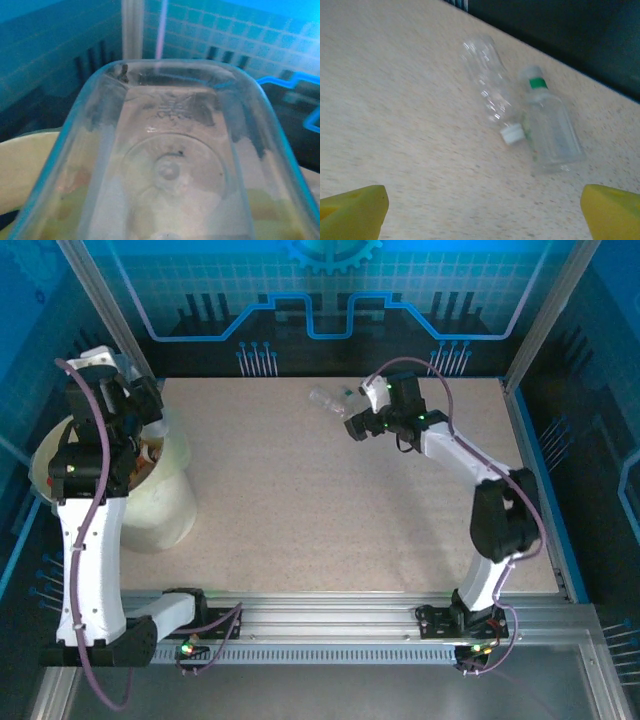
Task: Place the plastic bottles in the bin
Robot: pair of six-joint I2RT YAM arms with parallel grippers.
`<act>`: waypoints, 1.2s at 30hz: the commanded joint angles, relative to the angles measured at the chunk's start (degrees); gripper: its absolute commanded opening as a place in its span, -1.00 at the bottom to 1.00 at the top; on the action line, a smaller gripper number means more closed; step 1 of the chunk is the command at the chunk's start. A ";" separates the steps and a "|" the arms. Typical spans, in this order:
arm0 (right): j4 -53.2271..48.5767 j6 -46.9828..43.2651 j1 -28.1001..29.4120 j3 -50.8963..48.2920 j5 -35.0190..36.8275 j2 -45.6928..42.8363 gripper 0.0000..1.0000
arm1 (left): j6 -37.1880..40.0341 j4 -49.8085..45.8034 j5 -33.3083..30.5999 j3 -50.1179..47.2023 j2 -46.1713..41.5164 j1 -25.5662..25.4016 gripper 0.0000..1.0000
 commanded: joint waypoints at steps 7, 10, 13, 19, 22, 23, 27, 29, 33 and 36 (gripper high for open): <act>-7.43 -11.57 -5.53 19.17 -0.03 18.83 1.00 | 2.73 -0.63 -3.94 0.52 2.96 8.63 0.01; -12.14 -13.80 -6.54 27.39 -0.66 25.51 0.99 | 2.03 -1.11 -2.90 -0.18 4.20 11.70 0.07; -16.15 -16.76 -6.75 34.21 -1.86 31.54 0.99 | 1.17 -2.52 -2.75 -0.80 5.51 14.19 0.20; -21.39 -20.03 -6.75 46.23 -2.49 41.13 0.96 | -2.00 -10.29 -2.84 2.88 8.62 16.20 0.69; -25.73 -20.77 -6.74 53.12 -2.55 45.77 0.90 | -3.18 -14.18 1.40 5.99 9.15 16.17 0.90; -26.75 -20.80 -6.74 54.86 -2.61 46.93 0.84 | -3.48 -15.13 3.68 6.81 9.06 16.08 0.93; -27.93 -20.01 -6.72 55.69 -3.79 47.07 0.54 | -4.86 -16.92 13.01 8.67 7.84 15.20 0.98; -27.17 -19.00 -6.77 53.22 -3.89 45.16 0.41 | -5.43 -16.90 16.10 8.96 7.13 13.56 0.98; -22.37 -16.55 -6.76 42.66 -3.36 37.66 0.18 | -7.58 -13.18 22.53 7.15 5.01 7.52 0.98; -17.12 -13.60 -6.72 32.05 -3.79 29.81 0.04 | -10.01 -7.01 29.09 3.24 3.14 1.87 0.98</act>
